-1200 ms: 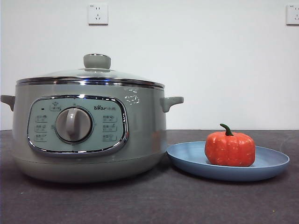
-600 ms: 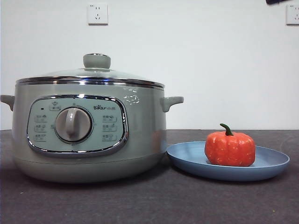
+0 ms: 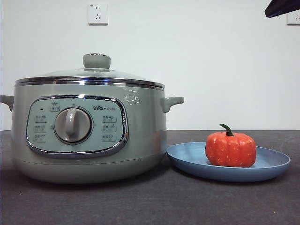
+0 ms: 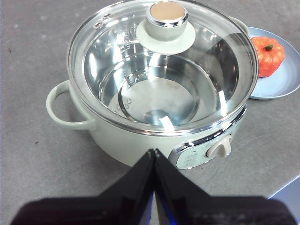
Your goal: Take the pumpkin out from the steamer,put the pumpkin in the blue plate,close the lid
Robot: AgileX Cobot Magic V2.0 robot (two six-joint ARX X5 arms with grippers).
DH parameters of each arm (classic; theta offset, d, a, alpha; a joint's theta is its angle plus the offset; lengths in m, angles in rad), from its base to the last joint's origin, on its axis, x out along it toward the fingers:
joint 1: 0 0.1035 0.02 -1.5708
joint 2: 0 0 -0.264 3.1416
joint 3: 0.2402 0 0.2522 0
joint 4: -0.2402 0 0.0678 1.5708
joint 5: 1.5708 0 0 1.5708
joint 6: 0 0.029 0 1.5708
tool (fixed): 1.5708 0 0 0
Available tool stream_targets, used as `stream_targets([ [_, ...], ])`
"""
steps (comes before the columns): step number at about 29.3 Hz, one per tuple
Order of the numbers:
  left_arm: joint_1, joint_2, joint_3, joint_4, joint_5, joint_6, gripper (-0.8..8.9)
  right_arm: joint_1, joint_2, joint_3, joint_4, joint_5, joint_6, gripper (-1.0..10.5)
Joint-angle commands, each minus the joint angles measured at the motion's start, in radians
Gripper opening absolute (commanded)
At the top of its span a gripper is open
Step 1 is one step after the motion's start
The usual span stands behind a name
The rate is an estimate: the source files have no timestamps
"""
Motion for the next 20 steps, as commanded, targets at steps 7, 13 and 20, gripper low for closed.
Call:
stream_targets([
  [7, -0.004, -0.009, -0.008, 0.003, 0.002, -0.003, -0.03, 0.001, -0.002, -0.007, 0.002, 0.003, 0.009, -0.2],
  [13, 0.075, -0.200, -0.019, -0.036, -0.023, 0.038, -0.03, 0.001, -0.002, -0.007, 0.002, 0.003, 0.009, -0.2],
  [20, 0.323, -0.425, -0.136, 0.206, -0.022, 0.043, -0.03, 0.001, -0.002, -0.007, 0.002, 0.003, 0.009, -0.2],
])
